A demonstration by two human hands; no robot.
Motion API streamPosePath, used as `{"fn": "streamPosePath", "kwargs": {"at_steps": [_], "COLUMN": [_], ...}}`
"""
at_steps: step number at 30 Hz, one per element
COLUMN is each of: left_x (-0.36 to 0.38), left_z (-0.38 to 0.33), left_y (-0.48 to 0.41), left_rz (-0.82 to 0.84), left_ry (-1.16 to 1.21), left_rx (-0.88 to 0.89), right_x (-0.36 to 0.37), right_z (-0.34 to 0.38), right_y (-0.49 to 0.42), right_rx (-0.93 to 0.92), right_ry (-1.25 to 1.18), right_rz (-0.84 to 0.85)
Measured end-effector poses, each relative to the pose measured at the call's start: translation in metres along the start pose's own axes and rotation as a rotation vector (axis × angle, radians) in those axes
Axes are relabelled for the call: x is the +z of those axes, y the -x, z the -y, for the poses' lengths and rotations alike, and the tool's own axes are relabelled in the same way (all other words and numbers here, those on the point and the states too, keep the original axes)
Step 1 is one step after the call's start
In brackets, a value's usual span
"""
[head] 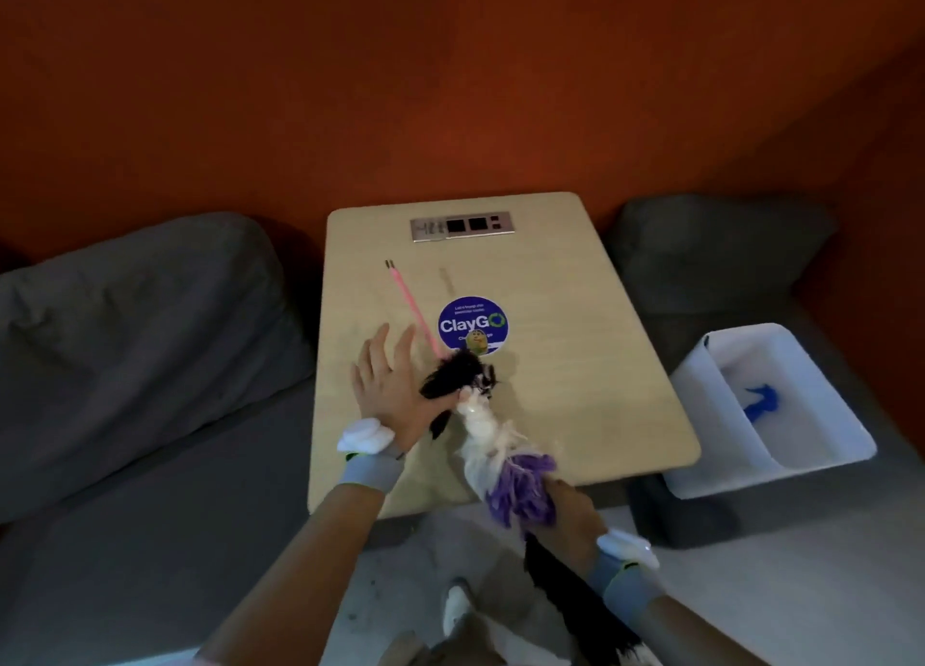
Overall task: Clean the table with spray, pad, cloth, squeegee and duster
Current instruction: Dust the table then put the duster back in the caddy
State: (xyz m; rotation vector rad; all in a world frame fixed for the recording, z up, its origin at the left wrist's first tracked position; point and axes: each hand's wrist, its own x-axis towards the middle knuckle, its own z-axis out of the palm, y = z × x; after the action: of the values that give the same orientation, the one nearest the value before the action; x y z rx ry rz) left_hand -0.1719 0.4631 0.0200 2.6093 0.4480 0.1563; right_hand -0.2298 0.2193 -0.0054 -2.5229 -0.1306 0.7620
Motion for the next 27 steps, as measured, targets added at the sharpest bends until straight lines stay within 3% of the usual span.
{"fn": "streamPosePath", "kwargs": {"at_steps": [4, 7, 14, 20, 27], "left_x": [0.027, 0.040, 0.061, 0.069, 0.042], "left_z": [-0.075, -0.145, -0.273, -0.362, -0.447], "left_y": [-0.021, -0.029, -0.050, -0.077, -0.113], "left_rz": [0.245, 0.354, 0.430, 0.364, 0.122], "left_ry": [0.470, 0.503, 0.573, 0.611, 0.657], "left_rx": [-0.051, 0.079, 0.129, 0.216, 0.419], "right_x": [-0.023, -0.055, -0.125, -0.190, -0.269], "right_z": [-0.040, -0.059, -0.127, -0.158, -0.175], "right_y": [0.004, 0.003, -0.013, -0.035, -0.066], "right_rx": [0.107, 0.163, 0.092, -0.042, -0.173], "right_ry": [-0.222, -0.335, -0.374, -0.430, -0.463], "right_rz": [-0.057, -0.131, -0.213, -0.368, -0.585]}}
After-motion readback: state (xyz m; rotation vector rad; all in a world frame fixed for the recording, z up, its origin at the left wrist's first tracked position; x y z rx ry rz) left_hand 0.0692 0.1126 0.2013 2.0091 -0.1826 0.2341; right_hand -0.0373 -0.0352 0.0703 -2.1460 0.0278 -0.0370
